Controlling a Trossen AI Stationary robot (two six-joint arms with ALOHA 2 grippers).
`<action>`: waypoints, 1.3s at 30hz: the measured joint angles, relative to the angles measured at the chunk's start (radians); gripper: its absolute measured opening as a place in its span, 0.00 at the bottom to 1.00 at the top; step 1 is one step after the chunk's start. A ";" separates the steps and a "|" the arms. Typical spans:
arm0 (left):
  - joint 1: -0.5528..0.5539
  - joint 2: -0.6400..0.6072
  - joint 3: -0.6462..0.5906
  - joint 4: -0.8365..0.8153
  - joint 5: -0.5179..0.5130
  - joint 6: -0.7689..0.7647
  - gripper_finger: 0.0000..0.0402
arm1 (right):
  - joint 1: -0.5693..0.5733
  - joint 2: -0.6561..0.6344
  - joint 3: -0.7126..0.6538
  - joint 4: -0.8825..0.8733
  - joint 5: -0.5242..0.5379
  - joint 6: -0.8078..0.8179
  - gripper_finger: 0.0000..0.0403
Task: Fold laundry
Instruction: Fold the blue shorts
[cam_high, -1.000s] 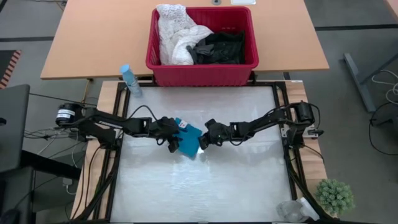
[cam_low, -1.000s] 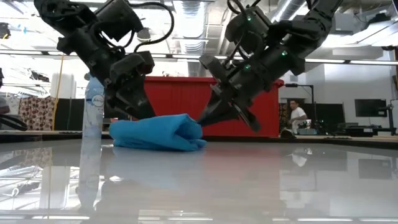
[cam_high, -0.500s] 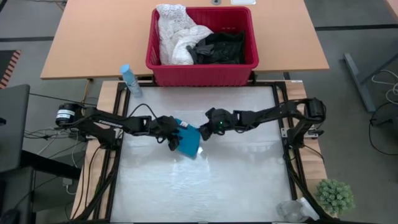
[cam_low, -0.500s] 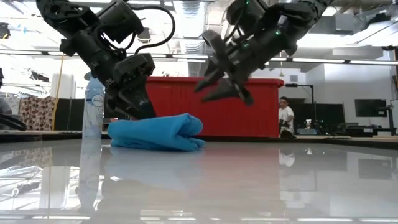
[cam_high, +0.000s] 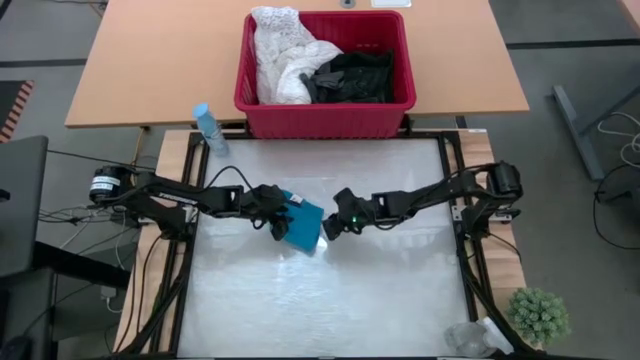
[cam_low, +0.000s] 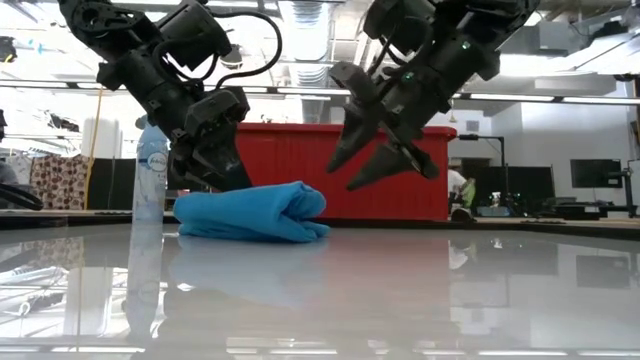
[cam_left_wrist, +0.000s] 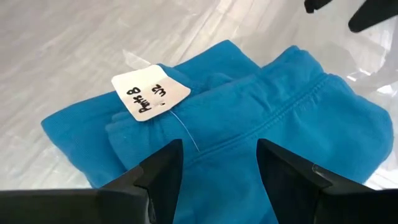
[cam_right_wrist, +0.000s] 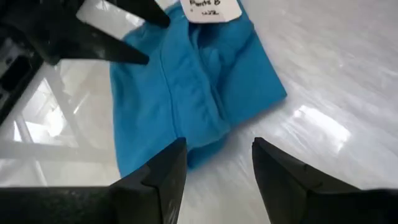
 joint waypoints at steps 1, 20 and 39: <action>0.000 0.002 0.000 0.001 0.000 0.000 0.49 | -0.005 0.008 0.000 0.021 -0.002 0.013 0.51; 0.000 0.004 0.000 0.001 -0.024 -0.013 0.49 | -0.005 0.124 0.001 0.189 -0.054 0.111 0.48; 0.000 0.005 0.000 0.009 -0.026 -0.026 0.49 | -0.015 0.208 0.007 0.327 -0.158 0.084 0.05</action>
